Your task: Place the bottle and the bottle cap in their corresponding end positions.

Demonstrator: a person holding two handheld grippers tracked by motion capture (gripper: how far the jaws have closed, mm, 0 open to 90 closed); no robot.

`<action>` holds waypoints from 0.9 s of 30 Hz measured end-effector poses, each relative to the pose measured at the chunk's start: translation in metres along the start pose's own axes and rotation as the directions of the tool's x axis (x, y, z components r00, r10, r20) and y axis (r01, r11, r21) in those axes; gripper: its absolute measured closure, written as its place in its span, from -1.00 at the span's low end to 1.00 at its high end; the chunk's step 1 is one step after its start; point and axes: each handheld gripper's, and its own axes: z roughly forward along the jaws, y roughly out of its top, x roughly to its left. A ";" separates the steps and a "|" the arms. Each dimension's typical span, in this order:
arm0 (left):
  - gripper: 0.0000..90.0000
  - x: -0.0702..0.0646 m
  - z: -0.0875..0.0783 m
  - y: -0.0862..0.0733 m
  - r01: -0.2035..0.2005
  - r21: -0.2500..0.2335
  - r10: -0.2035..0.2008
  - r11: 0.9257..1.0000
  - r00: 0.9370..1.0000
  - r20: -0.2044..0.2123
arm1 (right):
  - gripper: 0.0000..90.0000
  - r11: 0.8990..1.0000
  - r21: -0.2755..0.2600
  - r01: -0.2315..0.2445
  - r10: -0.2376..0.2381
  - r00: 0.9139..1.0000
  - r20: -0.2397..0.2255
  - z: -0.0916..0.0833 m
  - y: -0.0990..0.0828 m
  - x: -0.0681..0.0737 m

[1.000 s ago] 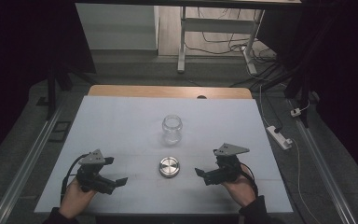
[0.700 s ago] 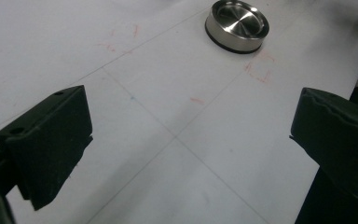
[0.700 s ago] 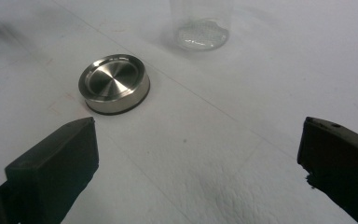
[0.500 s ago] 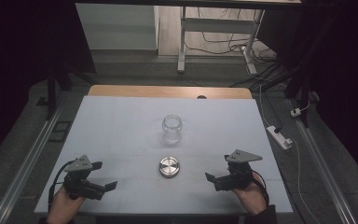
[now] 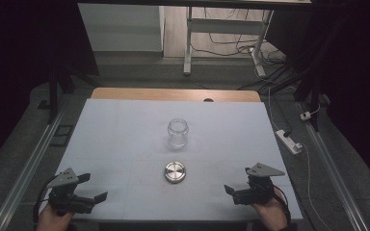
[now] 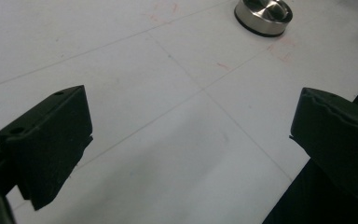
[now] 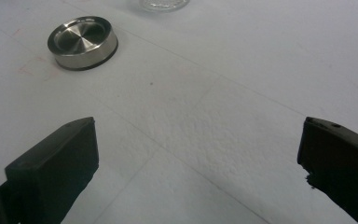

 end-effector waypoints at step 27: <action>-1.00 0.005 -0.011 -0.023 0.052 0.052 -0.046 0.997 0.991 -0.124 | -1.00 0.993 0.086 -0.075 0.071 0.996 0.054 -0.022 -0.032 -0.009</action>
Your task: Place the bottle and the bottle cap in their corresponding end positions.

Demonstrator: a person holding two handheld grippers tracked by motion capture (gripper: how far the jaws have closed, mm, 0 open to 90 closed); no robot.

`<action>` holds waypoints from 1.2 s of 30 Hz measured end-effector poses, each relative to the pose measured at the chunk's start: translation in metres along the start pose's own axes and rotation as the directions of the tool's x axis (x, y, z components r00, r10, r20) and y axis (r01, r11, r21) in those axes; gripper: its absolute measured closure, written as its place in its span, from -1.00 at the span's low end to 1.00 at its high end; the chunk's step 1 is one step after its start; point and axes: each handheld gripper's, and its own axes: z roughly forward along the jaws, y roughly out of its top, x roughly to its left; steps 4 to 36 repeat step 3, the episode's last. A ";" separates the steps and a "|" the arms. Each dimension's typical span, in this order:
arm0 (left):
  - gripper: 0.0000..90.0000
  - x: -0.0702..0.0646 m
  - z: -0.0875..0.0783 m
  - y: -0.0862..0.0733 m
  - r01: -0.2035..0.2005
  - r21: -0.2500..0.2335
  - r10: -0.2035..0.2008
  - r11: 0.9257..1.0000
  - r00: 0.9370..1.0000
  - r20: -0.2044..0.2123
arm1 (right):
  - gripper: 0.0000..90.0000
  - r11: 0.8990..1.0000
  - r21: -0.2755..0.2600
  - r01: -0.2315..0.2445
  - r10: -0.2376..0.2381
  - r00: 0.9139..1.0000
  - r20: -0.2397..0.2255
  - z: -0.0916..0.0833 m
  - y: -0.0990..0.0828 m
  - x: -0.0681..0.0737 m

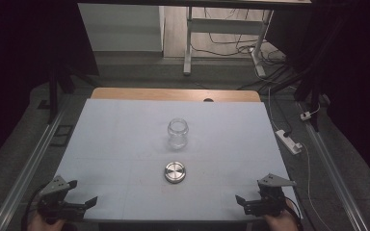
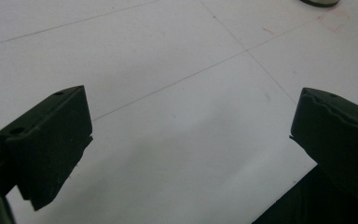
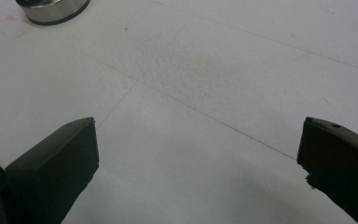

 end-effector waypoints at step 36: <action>-1.00 0.001 0.001 0.001 0.004 0.007 -0.004 1.000 1.000 0.004 | -1.00 1.000 0.004 -0.006 0.006 1.000 -0.004 0.001 0.000 -0.001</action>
